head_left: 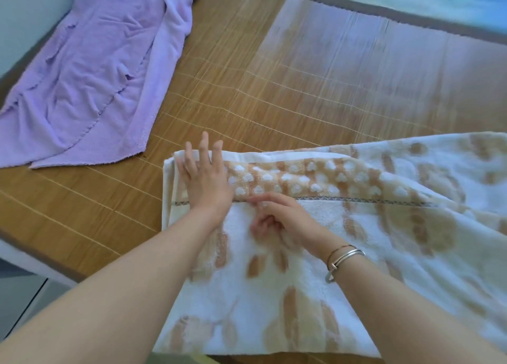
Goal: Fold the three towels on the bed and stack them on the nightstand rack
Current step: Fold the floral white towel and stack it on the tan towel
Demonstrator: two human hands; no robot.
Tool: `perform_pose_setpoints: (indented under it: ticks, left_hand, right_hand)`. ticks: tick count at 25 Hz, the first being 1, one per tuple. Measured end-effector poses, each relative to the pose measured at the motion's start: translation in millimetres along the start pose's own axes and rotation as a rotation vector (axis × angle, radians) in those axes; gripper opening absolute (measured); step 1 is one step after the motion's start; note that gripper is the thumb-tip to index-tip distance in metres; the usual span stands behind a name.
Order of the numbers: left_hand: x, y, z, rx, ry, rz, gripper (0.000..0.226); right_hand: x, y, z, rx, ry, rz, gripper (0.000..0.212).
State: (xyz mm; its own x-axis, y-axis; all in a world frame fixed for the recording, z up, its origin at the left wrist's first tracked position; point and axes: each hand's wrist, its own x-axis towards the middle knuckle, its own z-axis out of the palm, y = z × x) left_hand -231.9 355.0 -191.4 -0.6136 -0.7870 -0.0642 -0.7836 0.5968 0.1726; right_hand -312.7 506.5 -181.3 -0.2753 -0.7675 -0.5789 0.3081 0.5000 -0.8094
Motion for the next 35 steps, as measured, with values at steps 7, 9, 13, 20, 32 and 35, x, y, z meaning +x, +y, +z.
perform_pose_setpoints:
  ticks: [7,9,13,20,32,35]
  left_hand:
    - [-59.1,132.4,19.3,-0.179,-0.164,0.168,0.064]
    - [-77.0,190.1,28.6,-0.274,-0.151,0.231,0.058]
    - [-102.8,292.1,23.6,-0.381,-0.189,0.354,0.037]
    - [-106.9,355.2,21.8,0.034,-0.496,0.328,0.034]
    - [-83.5,363.5,20.3,0.219,-0.717,0.564,0.027]
    - [-76.0,354.3,21.5,0.118,-0.820,0.481,0.033]
  right_hand:
    - [-86.0,8.5,-148.2,-0.052,0.483,-0.214,0.028]
    - [-126.6,17.7,-206.9,-0.295,0.680,-0.265,0.027]
    - [-190.7,49.6,-305.0,-0.650,0.866,0.007,0.010]
    - [-226.3,81.2,-327.8,-0.684,0.415,0.260,0.041]
    - [-213.4,72.4,-324.1,-0.221,0.209,0.148,0.034]
    - [-215.8,71.5,-326.1,0.021,0.186,0.201,0.025]
